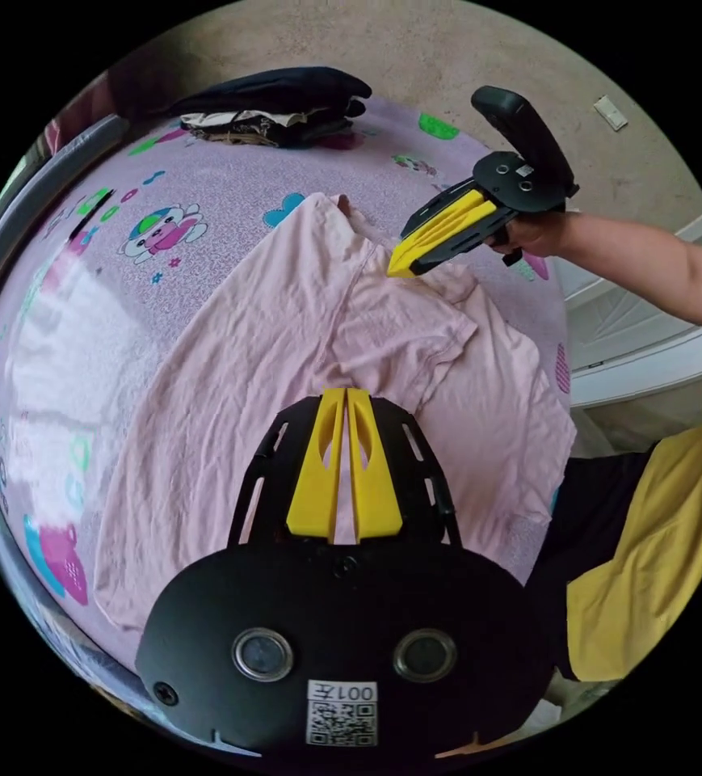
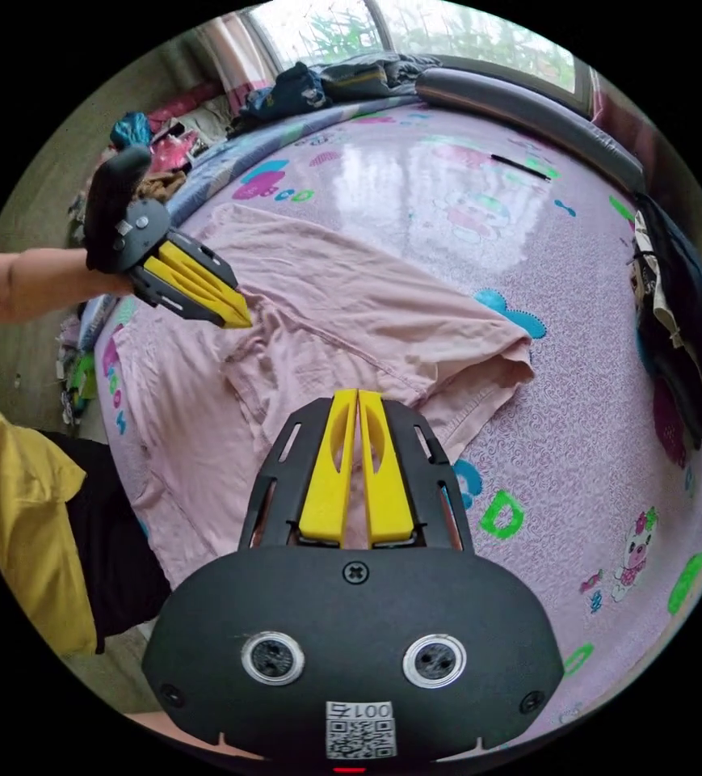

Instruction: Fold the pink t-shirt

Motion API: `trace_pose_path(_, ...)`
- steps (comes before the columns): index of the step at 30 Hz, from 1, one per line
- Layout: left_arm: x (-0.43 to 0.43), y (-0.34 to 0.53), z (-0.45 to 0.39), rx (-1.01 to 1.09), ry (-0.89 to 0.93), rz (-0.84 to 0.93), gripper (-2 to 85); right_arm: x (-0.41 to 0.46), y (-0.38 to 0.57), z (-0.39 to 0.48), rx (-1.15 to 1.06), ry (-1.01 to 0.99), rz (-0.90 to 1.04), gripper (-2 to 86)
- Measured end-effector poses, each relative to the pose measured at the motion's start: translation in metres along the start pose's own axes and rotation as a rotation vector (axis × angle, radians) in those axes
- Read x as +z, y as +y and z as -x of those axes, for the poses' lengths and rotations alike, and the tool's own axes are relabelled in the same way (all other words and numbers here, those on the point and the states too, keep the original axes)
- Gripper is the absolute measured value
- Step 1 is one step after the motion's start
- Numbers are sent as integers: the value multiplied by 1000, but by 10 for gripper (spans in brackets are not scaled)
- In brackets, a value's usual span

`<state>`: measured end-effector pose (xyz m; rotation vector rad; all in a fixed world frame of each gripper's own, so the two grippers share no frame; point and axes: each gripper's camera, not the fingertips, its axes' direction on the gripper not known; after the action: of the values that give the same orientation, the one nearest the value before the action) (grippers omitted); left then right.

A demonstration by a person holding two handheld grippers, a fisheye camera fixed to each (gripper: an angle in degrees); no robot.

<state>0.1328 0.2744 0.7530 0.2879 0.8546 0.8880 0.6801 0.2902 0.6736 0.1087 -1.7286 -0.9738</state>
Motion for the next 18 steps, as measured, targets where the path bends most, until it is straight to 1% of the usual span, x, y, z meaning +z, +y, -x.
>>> trace_pose_path(2, -27, 25, -6, -57, 24, -8, -16, -36, 26, -5, 50, -99, -89, 0)
trace_pose_path(5, -69, 86, -12, -236, 121, -14, -16, -69, 73, -7, 143, -204, -173, 0)
trace_pose_path(6, -85, 114, -13, -318, 153, -18, -16, -74, 83, -7, 162, -222, -184, 0)
trace_pose_path(10, -123, 204, -14, -623, 290, -16, -16, -98, 152, -14, 376, -360, -279, 0)
trace_pose_path(12, -133, 227, -18, -686, 318, 3, -16, -101, 178, -19, 479, -408, -308, 1)
trace_pose_path(14, -142, 238, -25, -689, 308, 40, -16, -103, 201, -27, 559, -452, -345, 2)
trace_pose_path(18, -156, 246, -35, -685, 323, 98, -16, -97, 221, -43, 615, -459, -321, 8)
